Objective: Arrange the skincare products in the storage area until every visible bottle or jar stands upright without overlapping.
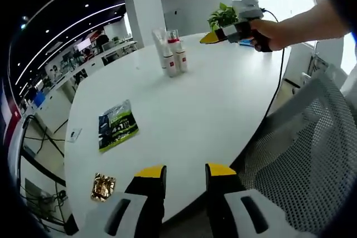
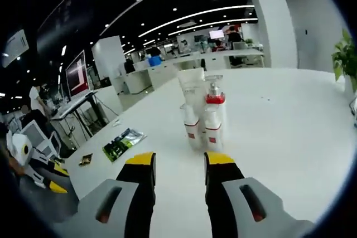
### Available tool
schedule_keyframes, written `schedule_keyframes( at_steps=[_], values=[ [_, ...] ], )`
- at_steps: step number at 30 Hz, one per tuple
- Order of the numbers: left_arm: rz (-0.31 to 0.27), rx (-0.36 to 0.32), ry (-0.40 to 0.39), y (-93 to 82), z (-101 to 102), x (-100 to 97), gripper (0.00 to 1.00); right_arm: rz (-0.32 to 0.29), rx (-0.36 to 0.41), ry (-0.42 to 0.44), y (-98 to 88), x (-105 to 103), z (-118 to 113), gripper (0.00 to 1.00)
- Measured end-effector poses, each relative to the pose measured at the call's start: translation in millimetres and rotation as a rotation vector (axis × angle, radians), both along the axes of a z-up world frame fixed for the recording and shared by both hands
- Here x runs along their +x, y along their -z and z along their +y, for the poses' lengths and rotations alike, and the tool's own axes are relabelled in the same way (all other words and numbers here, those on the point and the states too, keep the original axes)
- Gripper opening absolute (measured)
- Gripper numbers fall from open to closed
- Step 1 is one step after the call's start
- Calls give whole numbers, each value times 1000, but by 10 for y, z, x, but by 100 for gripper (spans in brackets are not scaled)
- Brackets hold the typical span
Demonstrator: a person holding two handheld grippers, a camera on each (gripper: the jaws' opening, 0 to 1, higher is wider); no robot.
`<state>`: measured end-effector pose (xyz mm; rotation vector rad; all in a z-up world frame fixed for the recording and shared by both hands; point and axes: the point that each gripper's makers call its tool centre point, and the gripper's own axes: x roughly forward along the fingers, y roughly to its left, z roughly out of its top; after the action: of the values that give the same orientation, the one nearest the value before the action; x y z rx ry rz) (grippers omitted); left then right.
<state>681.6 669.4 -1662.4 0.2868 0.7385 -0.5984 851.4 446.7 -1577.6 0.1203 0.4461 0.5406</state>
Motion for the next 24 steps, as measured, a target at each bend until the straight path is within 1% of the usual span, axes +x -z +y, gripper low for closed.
schedule_keyframes(
  at_steps=[2,3,5,7,8,9,10,11,12,13,14,15,16,17,18,19,20,21,22,24],
  values=[
    [3,-6,-8,-23,18,17,29,-27,21,14,-146,-85,23,35],
    [-9,-12,-15,-54,29,42,29,-29,47,23,-200,-139,38,35],
    [-9,-45,-42,-102,48,85,29,-27,56,17,-230,-229,70,37],
    [0,-81,-73,-139,72,145,29,-41,81,-24,-291,-406,209,40],
    [27,-121,-86,-160,60,189,29,-47,94,-38,-313,-460,257,43],
    [42,-155,-106,-177,59,240,32,-44,91,-58,-308,-543,313,43],
    [40,-187,-138,-221,74,305,34,-39,90,-58,-295,-585,339,43],
    [23,-226,-161,-266,96,412,35,-34,96,-68,-276,-628,379,44],
    [30,-252,-177,-278,107,464,36,-30,90,-102,-243,-702,455,46],
    [24,-264,-203,-285,160,561,37,-31,68,-112,-204,-732,472,47],
    [17,-266,-211,-284,198,622,37,-30,62,-114,-185,-771,504,49],
    [23,-272,-218,-276,224,668,37,-26,69,-117,-173,-813,544,50],
    [35,-277,-234,-255,265,730,37,-11,83,-135,-156,-898,625,51],
    [48,-269,-235,-221,295,783,37,-8,82,-139,-145,-943,665,53],
    [74,-257,-228,-181,310,788,36,-1,80,-179,-141,-1047,761,56],
    [131,-249,-226,-128,329,784,36,-23,74,-200,-176,-1105,827,58],
    [137,-251,-225,-128,339,821,37,-42,64,-209,-190,-1142,866,61],
    [114,-261,-230,-150,358,902,37,-34,62,-213,-174,-1202,921,62],
    [114,-266,-231,-155,366,952,37,-18,49,-238,-139,-1266,981,64],
    [118,-263,-241,-135,399,1084,39,-14,-5,-244,-80,-1327,1017,65]
  ],
)
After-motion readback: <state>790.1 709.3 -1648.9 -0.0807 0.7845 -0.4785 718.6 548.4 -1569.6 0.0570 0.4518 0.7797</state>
